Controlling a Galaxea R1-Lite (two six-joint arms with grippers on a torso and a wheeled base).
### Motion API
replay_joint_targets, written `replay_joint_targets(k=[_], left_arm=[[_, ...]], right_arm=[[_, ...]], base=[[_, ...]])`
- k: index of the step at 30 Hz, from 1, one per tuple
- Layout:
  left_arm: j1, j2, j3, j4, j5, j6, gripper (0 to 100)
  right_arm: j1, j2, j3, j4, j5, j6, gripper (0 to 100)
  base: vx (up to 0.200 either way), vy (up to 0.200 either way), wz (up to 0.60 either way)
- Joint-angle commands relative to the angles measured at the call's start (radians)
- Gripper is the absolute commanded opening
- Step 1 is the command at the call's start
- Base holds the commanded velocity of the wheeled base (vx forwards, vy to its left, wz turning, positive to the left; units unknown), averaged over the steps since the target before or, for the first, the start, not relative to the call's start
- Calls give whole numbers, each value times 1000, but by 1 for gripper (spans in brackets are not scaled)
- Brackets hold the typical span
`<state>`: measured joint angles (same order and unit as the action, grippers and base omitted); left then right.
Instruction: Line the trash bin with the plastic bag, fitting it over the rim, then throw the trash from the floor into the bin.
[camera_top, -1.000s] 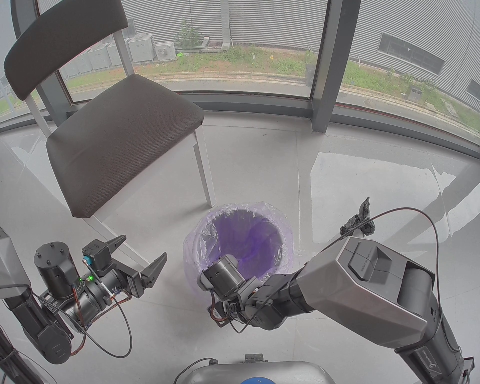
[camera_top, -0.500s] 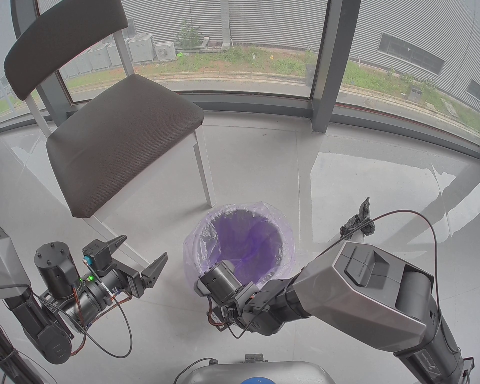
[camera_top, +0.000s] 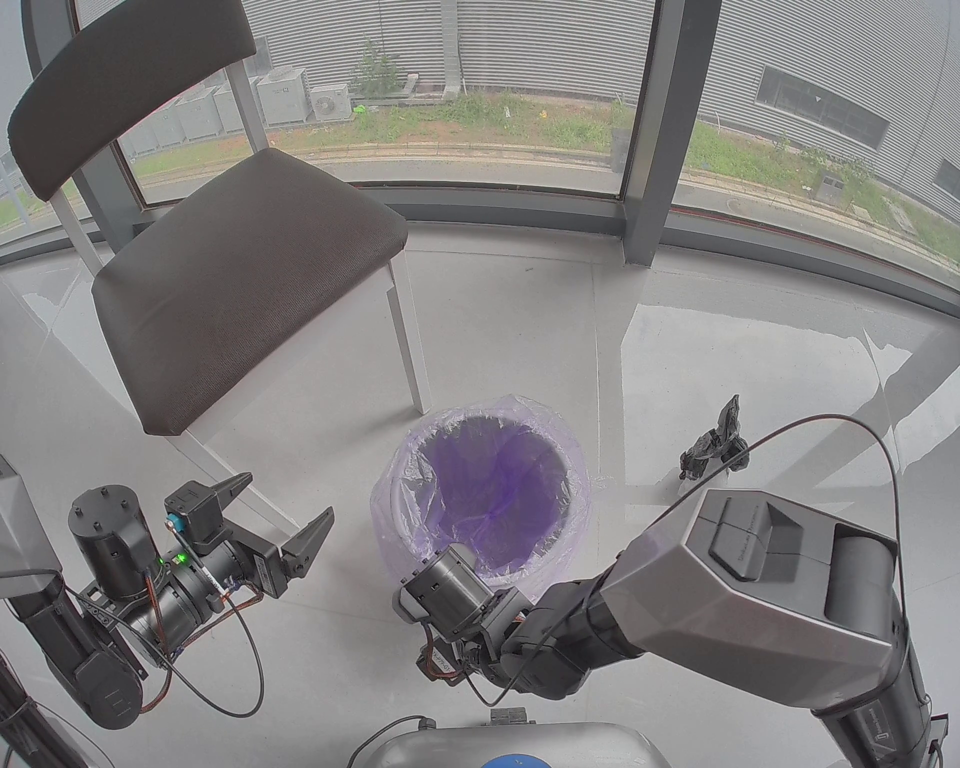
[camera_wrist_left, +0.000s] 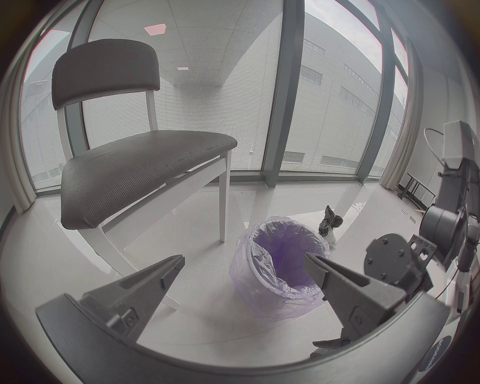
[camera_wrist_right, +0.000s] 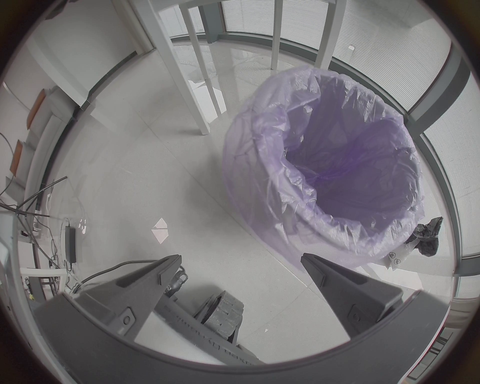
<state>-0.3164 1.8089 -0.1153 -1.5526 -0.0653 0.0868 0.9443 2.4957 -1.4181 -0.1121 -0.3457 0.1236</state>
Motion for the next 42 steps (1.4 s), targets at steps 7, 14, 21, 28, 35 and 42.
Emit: replay_joint_targets(k=[7, 14, 21, 28, 35, 42], left_arm=[[-6, 122, 2, -18, 12, -1, 100], [10, 247, -79, -17, 10, 1, 100], [31, 386, -150, -18, 30, 48, 100], [33, 356, -136, -18, 45, 39, 100], [31, 362, -141, -18, 82, 37, 100], [34, 360, -142, -18, 82, 37, 100]], right_arm=[[28, -229, 258, -132, -4, 2, 100], [-42, -423, 393, -161, -27, -7, 100], [-220, -477, 522, -285, -30, -21, 100], [-394, -374, 533, -388, -15, -151, 100], [-484, -141, 456, -570, -1, -297, 100], [-512, 22, 263, -595, -2, -335, 100]], base=[[0, 0, 0], [0, 0, 0], [0, 0, 0], [0, 0, 0], [0, 0, 0], [0, 0, 0]])
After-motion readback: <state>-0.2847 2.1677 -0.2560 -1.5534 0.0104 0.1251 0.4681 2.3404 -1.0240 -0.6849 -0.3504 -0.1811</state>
